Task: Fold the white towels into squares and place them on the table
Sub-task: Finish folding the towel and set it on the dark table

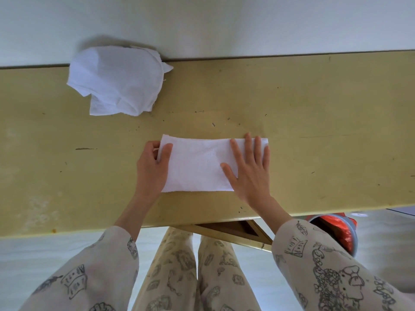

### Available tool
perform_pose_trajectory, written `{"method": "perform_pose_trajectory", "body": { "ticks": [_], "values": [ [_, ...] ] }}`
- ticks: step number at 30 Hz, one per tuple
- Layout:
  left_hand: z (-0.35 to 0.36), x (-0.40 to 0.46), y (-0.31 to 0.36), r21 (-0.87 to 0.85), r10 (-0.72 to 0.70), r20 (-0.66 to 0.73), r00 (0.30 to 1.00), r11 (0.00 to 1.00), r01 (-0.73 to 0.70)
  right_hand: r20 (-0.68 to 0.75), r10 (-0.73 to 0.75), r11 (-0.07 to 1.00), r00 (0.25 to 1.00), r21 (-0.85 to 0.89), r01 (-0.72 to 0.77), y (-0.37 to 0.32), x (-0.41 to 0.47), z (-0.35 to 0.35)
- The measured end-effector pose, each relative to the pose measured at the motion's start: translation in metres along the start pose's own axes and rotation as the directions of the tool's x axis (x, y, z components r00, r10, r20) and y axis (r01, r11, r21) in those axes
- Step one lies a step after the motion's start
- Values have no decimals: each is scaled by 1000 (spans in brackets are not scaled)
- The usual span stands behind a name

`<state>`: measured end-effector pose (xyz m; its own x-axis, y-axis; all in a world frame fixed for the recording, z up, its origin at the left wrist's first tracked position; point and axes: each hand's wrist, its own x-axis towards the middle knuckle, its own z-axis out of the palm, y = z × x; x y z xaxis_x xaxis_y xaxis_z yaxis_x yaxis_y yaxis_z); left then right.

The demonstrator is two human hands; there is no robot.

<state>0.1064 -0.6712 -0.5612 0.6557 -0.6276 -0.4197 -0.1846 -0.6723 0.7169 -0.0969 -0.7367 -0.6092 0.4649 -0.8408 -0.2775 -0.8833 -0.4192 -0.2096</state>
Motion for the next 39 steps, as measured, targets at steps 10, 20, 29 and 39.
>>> {"method": "perform_pose_trajectory", "body": {
  "ticks": [10,20,29,39],
  "values": [
    [54,-34,70,17,218,31,975,976,-219,223,358,358,907,864,-354,21,-15,-64],
    [127,-39,72,66,247,426,870,951,-303,418,403,135,814,853,-505,35,-1,-57],
    [92,-34,28,314,601,139,787,727,-611,300,443,381,845,790,-480,34,6,-53],
    [97,-28,5,518,558,455,694,469,-716,300,463,363,834,794,-488,37,4,-54]
  ]
}}
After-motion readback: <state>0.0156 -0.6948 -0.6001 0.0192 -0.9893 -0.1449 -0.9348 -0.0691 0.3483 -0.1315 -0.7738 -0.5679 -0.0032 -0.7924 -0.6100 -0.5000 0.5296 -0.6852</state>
